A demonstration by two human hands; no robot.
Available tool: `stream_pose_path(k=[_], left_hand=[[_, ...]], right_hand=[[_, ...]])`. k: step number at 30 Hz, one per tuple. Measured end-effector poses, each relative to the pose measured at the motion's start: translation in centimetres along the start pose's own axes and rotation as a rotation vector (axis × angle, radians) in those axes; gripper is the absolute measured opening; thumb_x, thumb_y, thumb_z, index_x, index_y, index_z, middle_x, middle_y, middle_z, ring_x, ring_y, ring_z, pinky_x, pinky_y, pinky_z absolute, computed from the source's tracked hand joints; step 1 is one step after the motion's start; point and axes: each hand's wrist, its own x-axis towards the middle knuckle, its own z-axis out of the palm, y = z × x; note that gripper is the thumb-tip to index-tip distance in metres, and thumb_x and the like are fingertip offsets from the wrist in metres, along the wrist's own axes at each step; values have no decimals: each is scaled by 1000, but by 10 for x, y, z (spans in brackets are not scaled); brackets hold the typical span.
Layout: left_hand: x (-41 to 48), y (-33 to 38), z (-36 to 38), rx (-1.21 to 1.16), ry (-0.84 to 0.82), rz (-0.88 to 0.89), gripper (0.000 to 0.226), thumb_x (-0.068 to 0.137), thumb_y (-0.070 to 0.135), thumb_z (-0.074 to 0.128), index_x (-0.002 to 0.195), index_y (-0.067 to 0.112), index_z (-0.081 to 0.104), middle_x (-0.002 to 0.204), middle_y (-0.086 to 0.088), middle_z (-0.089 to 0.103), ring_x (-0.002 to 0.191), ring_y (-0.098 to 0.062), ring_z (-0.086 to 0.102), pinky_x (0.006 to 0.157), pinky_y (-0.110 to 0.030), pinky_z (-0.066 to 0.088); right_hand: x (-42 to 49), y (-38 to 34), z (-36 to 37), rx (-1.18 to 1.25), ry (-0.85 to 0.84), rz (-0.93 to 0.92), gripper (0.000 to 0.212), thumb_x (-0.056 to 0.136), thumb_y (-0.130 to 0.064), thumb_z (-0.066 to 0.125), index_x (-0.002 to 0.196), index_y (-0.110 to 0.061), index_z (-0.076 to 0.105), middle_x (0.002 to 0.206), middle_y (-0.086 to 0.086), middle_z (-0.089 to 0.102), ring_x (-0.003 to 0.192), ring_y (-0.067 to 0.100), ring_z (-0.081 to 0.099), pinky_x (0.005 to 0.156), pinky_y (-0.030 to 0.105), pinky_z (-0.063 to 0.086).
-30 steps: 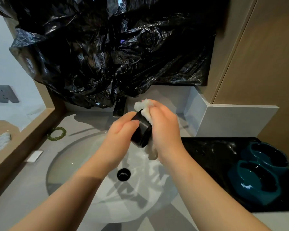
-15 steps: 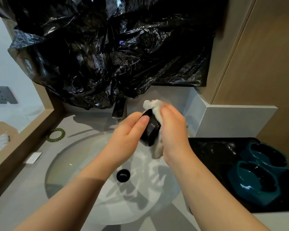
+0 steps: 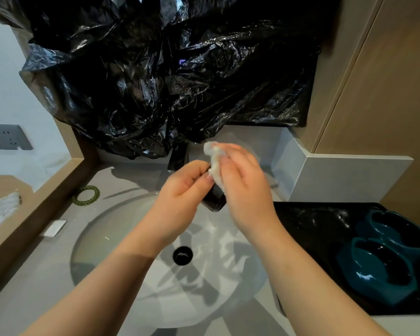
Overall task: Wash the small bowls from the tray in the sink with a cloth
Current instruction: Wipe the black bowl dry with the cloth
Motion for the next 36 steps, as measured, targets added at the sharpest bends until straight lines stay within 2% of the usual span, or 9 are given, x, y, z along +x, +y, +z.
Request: stream_pose_path(k=[3,6,13,18,21,24,32,34,36], left_hand=[[-2,-1,3,-5,27,40,21,84,37,54,77,19,61,67,10,55,65,-8,52,62,-24,45],[-6,-6,5,-16,-2,4,18,86,26,48,83,13,61,69,13,57,67,0,52,65,-14,43],[2,-6,-12,-6,-339,-283,33,85,31,53,106,9,64,106,-11,70,105,-24,63,100,-39,44],[1,-1,-4,-8,-214,-161,24,88,30,49,93,14,67,87,0,72,88,-15,66,85,-32,51],[0,3,-5,-16,-216,-49,29,85,33,57,88,5,64,82,-5,65,79,-19,60,76,-39,52],[-1,9,-4,40,-297,27,8,88,19,56,88,19,64,72,18,63,70,3,56,66,-14,44],[8,10,-4,278,-289,126,24,84,39,55,73,19,61,62,9,57,60,-5,49,59,-23,42],[6,12,-1,205,-320,121,40,84,39,54,84,0,64,68,-9,58,63,-19,50,61,-32,43],[2,8,1,141,-306,109,24,87,29,57,89,7,67,63,8,57,62,-1,50,61,-16,40]], right_hand=[[8,-3,-9,317,-66,441,16,79,-29,58,73,-22,71,76,-4,63,77,18,60,72,37,46],[13,-3,-12,572,-144,751,12,75,-21,53,75,-15,63,77,8,56,75,24,53,75,39,45],[11,11,-9,10,-2,323,33,74,-29,43,90,-26,72,91,-12,71,91,13,63,79,33,49],[8,6,-5,-136,-49,58,34,80,-29,40,88,-18,71,97,-8,68,97,5,59,85,25,47],[13,2,-13,159,-55,356,16,77,-27,55,74,-21,70,80,-5,64,79,15,60,65,26,47],[12,2,-19,707,-189,800,27,80,-32,48,81,-12,65,75,10,60,69,24,58,65,32,50],[1,1,-17,221,47,196,23,86,-20,50,87,-14,72,97,-12,71,90,20,68,70,33,52],[1,4,-20,358,11,324,26,82,-20,49,86,-8,72,97,1,73,92,28,67,68,37,51],[4,12,-23,658,-79,643,27,68,-23,53,78,-7,71,83,13,71,78,31,67,71,39,51]])
